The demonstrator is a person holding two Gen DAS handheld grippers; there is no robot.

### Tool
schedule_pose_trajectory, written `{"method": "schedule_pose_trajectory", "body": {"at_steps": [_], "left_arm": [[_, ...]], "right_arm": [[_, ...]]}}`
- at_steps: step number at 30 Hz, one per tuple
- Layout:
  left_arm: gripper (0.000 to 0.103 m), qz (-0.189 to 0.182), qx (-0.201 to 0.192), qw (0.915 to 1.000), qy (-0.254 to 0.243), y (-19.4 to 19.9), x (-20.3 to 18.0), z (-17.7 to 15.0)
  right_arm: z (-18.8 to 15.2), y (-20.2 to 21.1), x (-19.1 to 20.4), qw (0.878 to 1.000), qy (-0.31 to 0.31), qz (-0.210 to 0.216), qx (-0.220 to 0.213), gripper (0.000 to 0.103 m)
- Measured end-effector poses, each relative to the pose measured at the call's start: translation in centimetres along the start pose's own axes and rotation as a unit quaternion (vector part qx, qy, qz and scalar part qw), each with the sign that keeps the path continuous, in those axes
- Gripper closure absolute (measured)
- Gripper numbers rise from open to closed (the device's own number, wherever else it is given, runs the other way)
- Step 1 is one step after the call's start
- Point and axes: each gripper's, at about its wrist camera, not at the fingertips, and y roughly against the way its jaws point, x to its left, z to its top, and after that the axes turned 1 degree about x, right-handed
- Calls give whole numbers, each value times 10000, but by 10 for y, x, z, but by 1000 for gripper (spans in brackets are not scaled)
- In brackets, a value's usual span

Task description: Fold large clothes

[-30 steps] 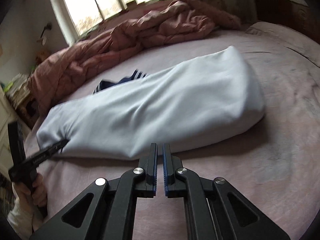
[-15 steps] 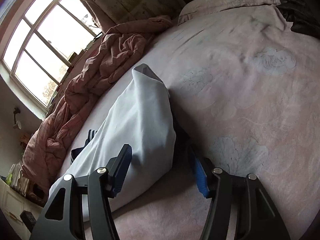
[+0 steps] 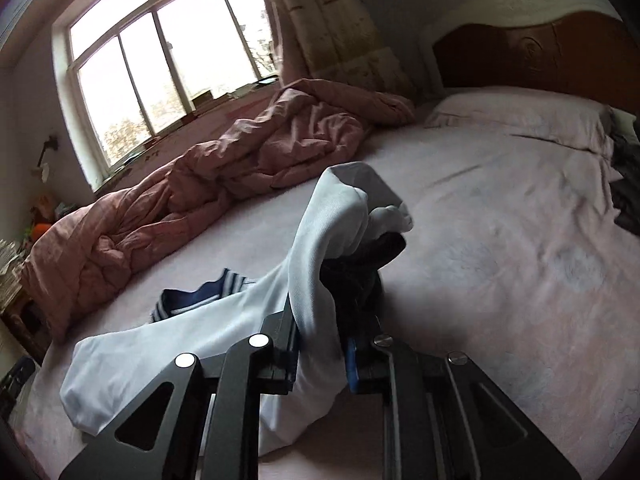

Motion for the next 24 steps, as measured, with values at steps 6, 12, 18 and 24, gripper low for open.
{"method": "schedule_pose_trajectory", "body": {"at_steps": [6,12,18,24], "left_arm": [[70,83,39,9995,287,-2,17,1],[70,123,32,9988,463,-1,28,0],[70,104,89,9988,475,-4,28,-2],[69,133,122,9991,391,-7,22,-5]], "right_arm": [[-30,-15,89,9953,787,382,415,83],[-76,-40,130,9862,1278,615,857,83],[-84,-30,127,9717,1549,1470,1011,39],[-74,-7,107,9643,1504,1939,999,33]]}}
